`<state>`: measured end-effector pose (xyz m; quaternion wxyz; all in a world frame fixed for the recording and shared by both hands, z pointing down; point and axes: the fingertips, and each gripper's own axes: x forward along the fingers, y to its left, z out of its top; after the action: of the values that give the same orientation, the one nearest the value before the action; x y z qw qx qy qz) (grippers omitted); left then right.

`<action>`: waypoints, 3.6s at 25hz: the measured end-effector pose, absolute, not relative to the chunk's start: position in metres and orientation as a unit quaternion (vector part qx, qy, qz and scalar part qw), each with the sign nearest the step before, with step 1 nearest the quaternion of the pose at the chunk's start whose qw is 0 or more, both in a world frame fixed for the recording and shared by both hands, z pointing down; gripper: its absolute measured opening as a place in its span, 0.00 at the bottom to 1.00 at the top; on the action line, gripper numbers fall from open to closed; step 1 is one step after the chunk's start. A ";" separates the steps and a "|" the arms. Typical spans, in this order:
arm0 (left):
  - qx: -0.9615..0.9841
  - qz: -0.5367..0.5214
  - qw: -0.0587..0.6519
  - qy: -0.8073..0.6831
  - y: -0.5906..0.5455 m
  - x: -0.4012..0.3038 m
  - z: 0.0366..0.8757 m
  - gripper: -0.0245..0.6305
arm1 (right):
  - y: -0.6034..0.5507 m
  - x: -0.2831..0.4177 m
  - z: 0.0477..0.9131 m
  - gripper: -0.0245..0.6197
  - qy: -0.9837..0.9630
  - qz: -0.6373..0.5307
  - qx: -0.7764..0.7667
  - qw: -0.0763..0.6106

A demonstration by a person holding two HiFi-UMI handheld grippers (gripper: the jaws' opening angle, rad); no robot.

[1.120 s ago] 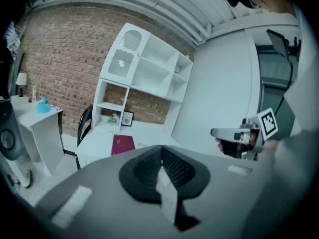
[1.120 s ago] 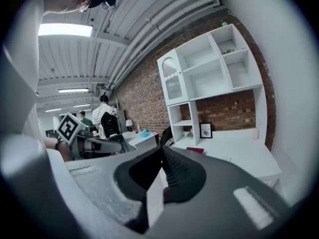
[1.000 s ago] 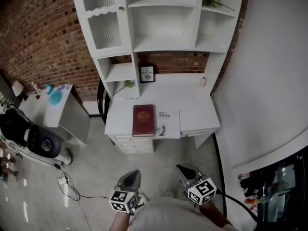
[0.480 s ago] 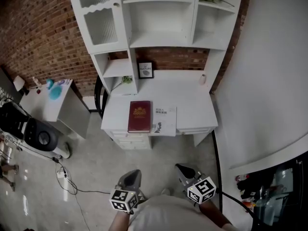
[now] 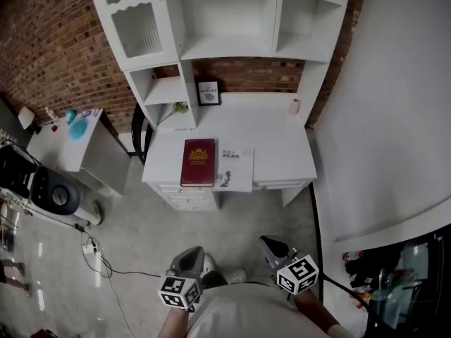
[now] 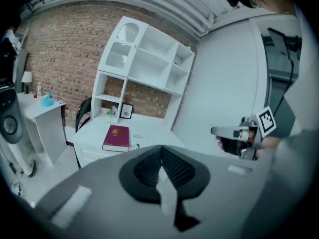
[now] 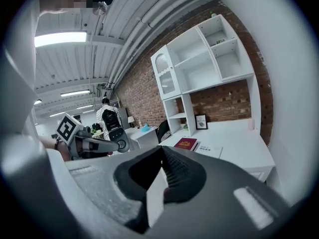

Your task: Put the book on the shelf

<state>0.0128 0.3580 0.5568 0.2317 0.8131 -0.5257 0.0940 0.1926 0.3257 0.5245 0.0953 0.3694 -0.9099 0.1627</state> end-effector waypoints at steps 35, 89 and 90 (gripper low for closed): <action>0.884 0.172 0.211 -0.379 0.115 -0.030 0.603 0.05 | 0.126 0.184 0.599 0.04 -0.794 0.250 0.534 0.149; 0.668 0.246 0.406 -0.573 0.142 -0.036 0.755 0.05 | -0.001 0.111 0.899 0.13 -0.695 0.715 0.069 0.048; 0.667 0.243 0.406 -0.575 0.142 -0.036 0.755 0.05 | -0.001 0.111 0.897 0.12 -0.693 0.716 0.068 0.049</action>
<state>-0.0362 0.1420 0.7548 0.4059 0.6674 -0.5748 0.2435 0.1113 -0.0005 0.8970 0.0488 0.0685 -0.6933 0.7157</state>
